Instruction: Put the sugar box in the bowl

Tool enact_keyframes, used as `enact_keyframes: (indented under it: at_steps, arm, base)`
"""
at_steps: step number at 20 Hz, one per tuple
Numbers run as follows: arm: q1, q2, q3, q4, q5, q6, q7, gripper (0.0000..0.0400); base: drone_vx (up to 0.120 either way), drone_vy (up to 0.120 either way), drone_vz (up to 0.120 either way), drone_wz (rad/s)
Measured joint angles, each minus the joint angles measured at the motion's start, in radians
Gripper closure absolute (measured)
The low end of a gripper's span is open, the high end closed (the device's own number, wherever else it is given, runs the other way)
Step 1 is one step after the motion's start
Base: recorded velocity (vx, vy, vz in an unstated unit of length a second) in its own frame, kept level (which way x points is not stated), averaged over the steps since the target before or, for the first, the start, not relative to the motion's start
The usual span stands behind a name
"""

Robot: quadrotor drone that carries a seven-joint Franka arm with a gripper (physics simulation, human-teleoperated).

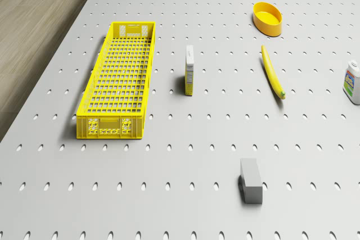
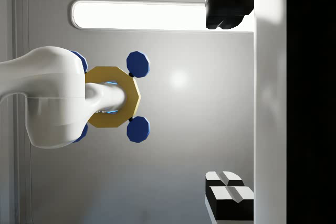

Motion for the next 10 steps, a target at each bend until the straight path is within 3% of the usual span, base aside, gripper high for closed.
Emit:
enact_keyframes:
  at_steps: [10]
  arm:
    - [-0.008, -0.006, 0.027, -0.006, -0.037, 0.008, 0.005, 0.0]
  base:
    - [0.12, 0.0, 0.0, 0.0]
